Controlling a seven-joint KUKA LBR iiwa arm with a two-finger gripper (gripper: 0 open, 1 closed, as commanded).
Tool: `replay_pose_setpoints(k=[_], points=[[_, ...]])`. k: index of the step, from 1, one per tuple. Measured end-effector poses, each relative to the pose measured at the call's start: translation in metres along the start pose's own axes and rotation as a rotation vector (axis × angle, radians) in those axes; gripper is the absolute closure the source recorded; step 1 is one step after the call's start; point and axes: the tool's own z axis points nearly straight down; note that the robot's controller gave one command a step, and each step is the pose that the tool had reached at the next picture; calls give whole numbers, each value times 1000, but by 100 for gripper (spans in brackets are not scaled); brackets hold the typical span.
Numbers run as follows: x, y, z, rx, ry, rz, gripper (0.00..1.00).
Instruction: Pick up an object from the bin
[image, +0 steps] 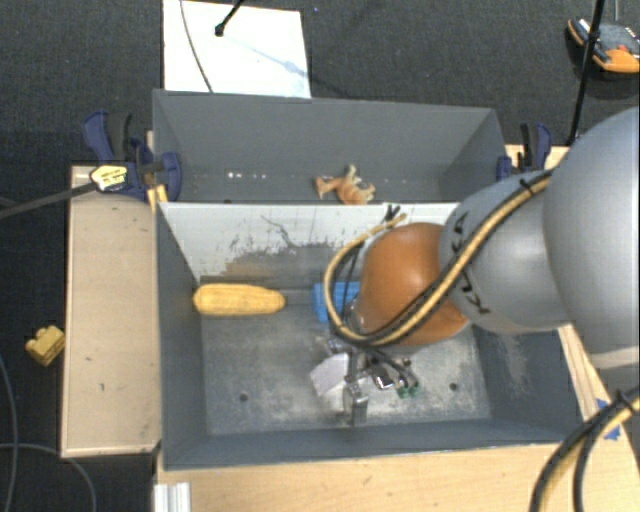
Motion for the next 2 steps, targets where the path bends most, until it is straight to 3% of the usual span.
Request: replay_pose_setpoints(k=[1, 2], points=[[-10, -11, 3, 0, -2, -215, 100], [-10, -11, 3, 0, -2, -212, 100]])
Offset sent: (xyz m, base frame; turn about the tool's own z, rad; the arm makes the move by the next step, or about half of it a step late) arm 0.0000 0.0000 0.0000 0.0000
